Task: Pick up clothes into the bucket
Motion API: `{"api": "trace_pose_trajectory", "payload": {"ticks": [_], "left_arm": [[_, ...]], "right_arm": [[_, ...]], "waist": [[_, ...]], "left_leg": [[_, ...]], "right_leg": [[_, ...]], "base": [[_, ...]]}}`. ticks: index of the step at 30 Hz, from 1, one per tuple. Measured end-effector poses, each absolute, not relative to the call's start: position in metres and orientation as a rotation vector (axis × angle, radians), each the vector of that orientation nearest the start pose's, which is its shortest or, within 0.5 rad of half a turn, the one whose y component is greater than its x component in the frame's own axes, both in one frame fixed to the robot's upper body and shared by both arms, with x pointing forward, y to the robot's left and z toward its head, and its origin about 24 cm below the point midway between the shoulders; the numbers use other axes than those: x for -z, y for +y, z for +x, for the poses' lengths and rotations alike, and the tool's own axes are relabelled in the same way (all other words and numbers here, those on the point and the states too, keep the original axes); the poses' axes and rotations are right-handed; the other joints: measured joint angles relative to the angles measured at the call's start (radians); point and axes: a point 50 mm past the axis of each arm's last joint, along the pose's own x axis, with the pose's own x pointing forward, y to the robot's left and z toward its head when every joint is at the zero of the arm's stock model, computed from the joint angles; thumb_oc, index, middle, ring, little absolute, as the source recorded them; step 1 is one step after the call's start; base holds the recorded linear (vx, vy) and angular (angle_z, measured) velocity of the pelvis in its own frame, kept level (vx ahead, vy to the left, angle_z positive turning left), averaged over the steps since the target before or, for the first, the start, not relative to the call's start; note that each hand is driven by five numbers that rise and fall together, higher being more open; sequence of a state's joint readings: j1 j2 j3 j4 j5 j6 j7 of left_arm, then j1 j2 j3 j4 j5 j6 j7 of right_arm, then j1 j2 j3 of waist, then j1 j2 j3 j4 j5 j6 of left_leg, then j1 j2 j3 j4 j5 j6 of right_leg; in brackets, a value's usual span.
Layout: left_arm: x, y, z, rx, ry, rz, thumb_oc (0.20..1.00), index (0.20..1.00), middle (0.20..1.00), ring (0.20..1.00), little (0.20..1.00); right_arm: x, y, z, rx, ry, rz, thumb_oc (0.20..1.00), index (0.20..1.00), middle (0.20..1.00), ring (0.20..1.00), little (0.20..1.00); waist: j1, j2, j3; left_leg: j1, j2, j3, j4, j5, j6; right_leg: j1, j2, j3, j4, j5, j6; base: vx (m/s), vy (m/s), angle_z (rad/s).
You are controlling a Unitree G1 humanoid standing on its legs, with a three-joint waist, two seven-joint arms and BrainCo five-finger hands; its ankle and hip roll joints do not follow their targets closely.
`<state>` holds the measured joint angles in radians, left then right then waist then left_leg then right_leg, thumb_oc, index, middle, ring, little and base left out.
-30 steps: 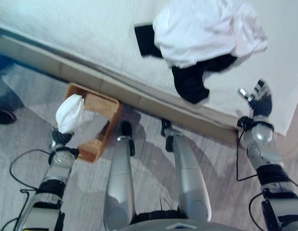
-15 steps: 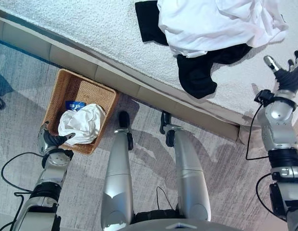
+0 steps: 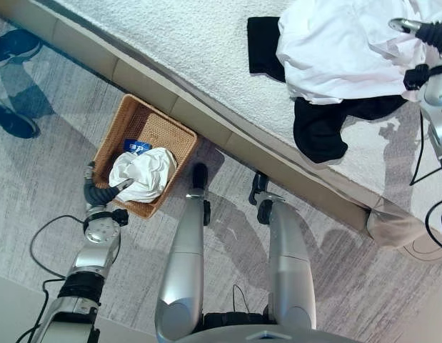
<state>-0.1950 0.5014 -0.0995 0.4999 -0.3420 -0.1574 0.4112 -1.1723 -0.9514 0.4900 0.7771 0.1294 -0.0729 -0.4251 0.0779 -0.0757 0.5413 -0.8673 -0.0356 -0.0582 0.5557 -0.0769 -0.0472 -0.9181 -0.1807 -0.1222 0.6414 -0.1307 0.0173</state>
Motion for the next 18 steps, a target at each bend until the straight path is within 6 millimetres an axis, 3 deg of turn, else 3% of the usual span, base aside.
{"api": "trace_pose_trajectory", "payload": {"ticks": [3, 6, 8, 9, 10, 11, 12, 13, 14, 15, 16, 17, 18], "left_arm": [[-0.013, 0.248, 0.277, -0.321, 0.144, 0.169, 1.0, 1.0, 1.0, 1.0, 1.0], [-0.006, 0.233, 0.277, -0.229, 0.171, 0.18, 1.0, 1.0, 1.0, 1.0, 1.0], [-0.001, 0.226, 0.276, -0.184, 0.186, 0.178, 1.0, 1.0, 1.0, 1.0, 1.0], [0.001, 0.221, 0.276, -0.151, 0.197, 0.173, 1.0, 1.0, 1.0, 1.0, 1.0], [0.002, 0.218, 0.276, -0.124, 0.203, 0.173, 1.0, 1.0, 1.0, 1.0, 1.0], [0.003, 0.216, 0.276, -0.11, 0.206, 0.173, 1.0, 1.0, 1.0, 1.0, 1.0], [0.003, 0.215, 0.276, -0.1, 0.21, 0.173, 1.0, 1.0, 1.0, 1.0, 1.0], [0.004, 0.212, 0.278, -0.081, 0.217, 0.18, 1.0, 1.0, 1.0, 1.0, 1.0], [0.003, 0.211, 0.279, -0.07, 0.217, 0.183, 1.0, 1.0, 1.0, 1.0, 1.0], [0.0, 0.209, 0.282, -0.053, 0.207, 0.185, 1.0, 1.0, 1.0, 1.0, 1.0], [-0.001, 0.208, 0.284, -0.05, 0.203, 0.184, 1.0, 1.0, 1.0, 1.0, 1.0], [-0.004, 0.208, 0.286, -0.045, 0.193, 0.185, 1.0, 1.0, 1.0, 1.0, 1.0], [-0.007, 0.207, 0.289, -0.04, 0.181, 0.186, 1.0, 1.0, 1.0, 1.0, 1.0]], "right_arm": [[-0.321, -0.314, 0.373, 0.607, -0.351, -0.932, 1.0, 1.0, 1.0, 1.0, 1.0], [-0.312, -0.332, 0.373, 0.614, -0.206, -0.957, 1.0, 1.0, 1.0, 1.0, 1.0], [-0.304, -0.335, 0.376, 0.555, -0.085, -1.101, 1.0, 1.0, 1.0, 1.0, 1.0], [-0.299, -0.332, 0.378, 0.495, -0.034, -1.144, 0.896, 0.896, 0.896, 0.896, 0.896], [-0.296, -0.33, 0.38, 0.458, -0.007, -1.148, 0.849, 0.849, 0.849, 0.849, 0.849], [-0.295, -0.33, 0.381, 0.445, 0.005, -1.152, 0.736, 0.736, 0.736, 0.736, 0.736], [-0.294, -0.329, 0.381, 0.435, 0.013, -1.154, 0.683, 0.683, 0.683, 0.683, 0.683], [-0.29, -0.331, 0.381, 0.425, 0.035, -1.158, 0.536, 0.536, 0.536, 0.536, 0.536], [-0.289, -0.332, 0.381, 0.423, 0.049, -1.155, 0.507, 0.507, 0.507, 0.507, 0.507], [-0.288, -0.333, 0.381, 0.417, 0.066, -1.159, 0.366, 0.366, 0.366, 0.366, 0.366], [-0.288, -0.332, 0.382, 0.413, 0.068, -1.159, 0.329, 0.329, 0.329, 0.329, 0.329], [-0.289, -0.332, 0.382, 0.406, 0.069, -1.163, 0.219, 0.219, 0.219, 0.219, 0.219], [-0.29, -0.33, 0.382, 0.396, 0.064, -1.166, 0.2, 0.2, 0.2, 0.2, 0.2]], "waist": [[0.034, 0.009, 0.0], [0.051, 0.009, 0.0], [0.046, 0.015, -0.001], [0.047, 0.015, -0.001], [0.046, 0.017, -0.001], [0.047, 0.017, -0.001], [0.049, 0.017, -0.001], [0.049, 0.018, -0.002], [0.051, 0.02, -0.002], [0.05, 0.023, -0.003], [0.05, 0.024, -0.004], [0.047, 0.026, -0.005], [0.047, 0.028, -0.006]], "left_leg": [[0.008, -0.009, -0.022, -0.057, 0.036, -0.01], [0.018, -0.02, -0.042, -0.1, 0.062, -0.014], [0.028, -0.03, -0.06, -0.137, 0.087, -0.021], [0.036, -0.031, -0.069, -0.156, 0.098, -0.024], [0.042, -0.033, -0.078, -0.169, 0.106, -0.024], [0.046, -0.034, -0.081, -0.173, 0.108, -0.024], [0.051, -0.033, -0.081, -0.18, 0.111, -0.025], [0.064, -0.036, -0.084, -0.202, 0.125, -0.027], [0.072, -0.036, -0.085, -0.213, 0.128, -0.026], [0.087, -0.038, -0.086, -0.238, 0.142, -0.025], [0.091, -0.038, -0.086, -0.247, 0.148, -0.026], [0.098, -0.038, -0.087, -0.259, 0.154, -0.026], [0.105, -0.038, -0.087, -0.27, 0.159, -0.023]], "right_leg": [[0.008, -0.013, -0.027, -0.019, 0.007, 0.0], [0.013, -0.026, -0.048, -0.032, 0.008, -0.001], [0.023, -0.036, -0.066, -0.041, 0.008, -0.001], [0.029, -0.038, -0.074, -0.047, 0.008, -0.001], [0.035, -0.04, -0.082, -0.052, 0.009, -0.002], [0.038, -0.041, -0.084, -0.052, 0.009, -0.002], [0.04, -0.042, -0.085, -0.052, 0.009, -0.002], [0.048, -0.045, -0.087, -0.059, 0.009, -0.002], [0.051, -0.046, -0.088, -0.062, 0.009, -0.002], [0.058, -0.048, -0.089, -0.069, 0.01, -0.001], [0.06, -0.048, -0.089, -0.071, 0.012, -0.001], [0.062, -0.049, -0.089, -0.074, 0.013, -0.002], [0.064, -0.049, -0.089, -0.077, 0.014, -0.002]], "base": [[0.0, -0.062, 0.22], [0.01, -0.079, 0.28], [0.01, -0.071, 0.26], [0.01, -0.061, 0.19], [0.01, -0.044, 0.17], [0.01, -0.033, 0.12], [0.01, -0.014, 0.1], [0.0, -0.014, 0.08], [0.01, -0.024, 0.11], [0.0, -0.021, 0.05], [0.0, -0.017, 0.05], [0.0, 0.0, 0.0], [0.0, 0.0, 0.0]]}}
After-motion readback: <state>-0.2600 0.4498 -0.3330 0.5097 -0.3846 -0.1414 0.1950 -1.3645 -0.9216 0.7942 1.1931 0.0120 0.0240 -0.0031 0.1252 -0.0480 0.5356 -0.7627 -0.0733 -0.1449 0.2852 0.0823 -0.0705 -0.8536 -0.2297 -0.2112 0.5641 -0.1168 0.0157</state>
